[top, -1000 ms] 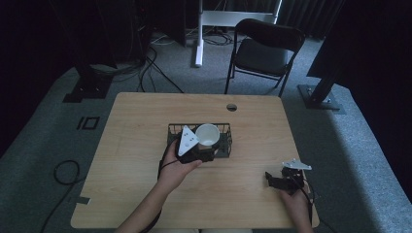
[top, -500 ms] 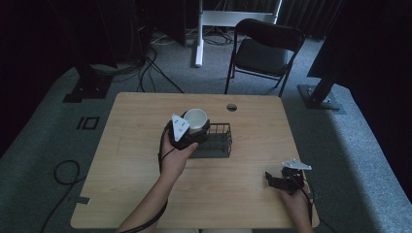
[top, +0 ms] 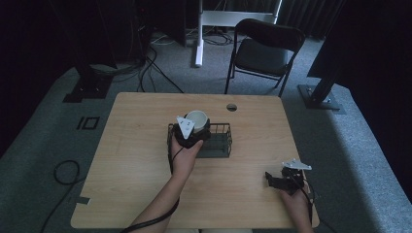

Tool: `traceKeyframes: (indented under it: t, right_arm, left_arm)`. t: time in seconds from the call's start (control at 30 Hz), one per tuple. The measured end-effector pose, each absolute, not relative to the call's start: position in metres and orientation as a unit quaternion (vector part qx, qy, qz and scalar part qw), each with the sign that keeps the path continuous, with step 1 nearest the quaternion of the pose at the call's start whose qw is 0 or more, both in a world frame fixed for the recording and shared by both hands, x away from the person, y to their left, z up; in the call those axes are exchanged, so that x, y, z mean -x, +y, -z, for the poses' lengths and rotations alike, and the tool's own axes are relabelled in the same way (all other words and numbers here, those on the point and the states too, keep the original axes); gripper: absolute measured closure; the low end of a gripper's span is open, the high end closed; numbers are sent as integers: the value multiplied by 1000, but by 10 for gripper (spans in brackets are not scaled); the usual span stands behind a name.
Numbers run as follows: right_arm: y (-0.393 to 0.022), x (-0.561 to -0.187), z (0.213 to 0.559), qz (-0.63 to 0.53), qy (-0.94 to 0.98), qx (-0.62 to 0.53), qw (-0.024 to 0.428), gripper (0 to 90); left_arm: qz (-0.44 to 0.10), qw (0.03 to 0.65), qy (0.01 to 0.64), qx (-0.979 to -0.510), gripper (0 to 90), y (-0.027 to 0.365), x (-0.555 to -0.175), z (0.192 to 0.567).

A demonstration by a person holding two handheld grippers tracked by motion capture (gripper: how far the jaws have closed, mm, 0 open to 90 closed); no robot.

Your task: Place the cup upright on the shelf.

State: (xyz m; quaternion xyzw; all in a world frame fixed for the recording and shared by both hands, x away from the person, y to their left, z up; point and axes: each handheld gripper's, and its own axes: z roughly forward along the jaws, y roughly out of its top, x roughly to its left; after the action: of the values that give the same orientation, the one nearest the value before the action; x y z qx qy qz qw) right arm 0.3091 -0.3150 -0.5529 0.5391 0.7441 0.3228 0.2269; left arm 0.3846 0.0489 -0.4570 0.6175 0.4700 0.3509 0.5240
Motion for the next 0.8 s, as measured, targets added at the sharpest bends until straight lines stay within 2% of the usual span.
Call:
traceKeyframes:
  t: [0.3,0.8]
  right_arm:
    - [-315,-309,553,-323,744,-539,227,122]
    - [-315,-309,553,-322,744,-539,227,122]
  left_arm:
    - [-351,491,494,-626,206,44,-388,473]
    - [-361,481,479,-640,205,37,-389,483]
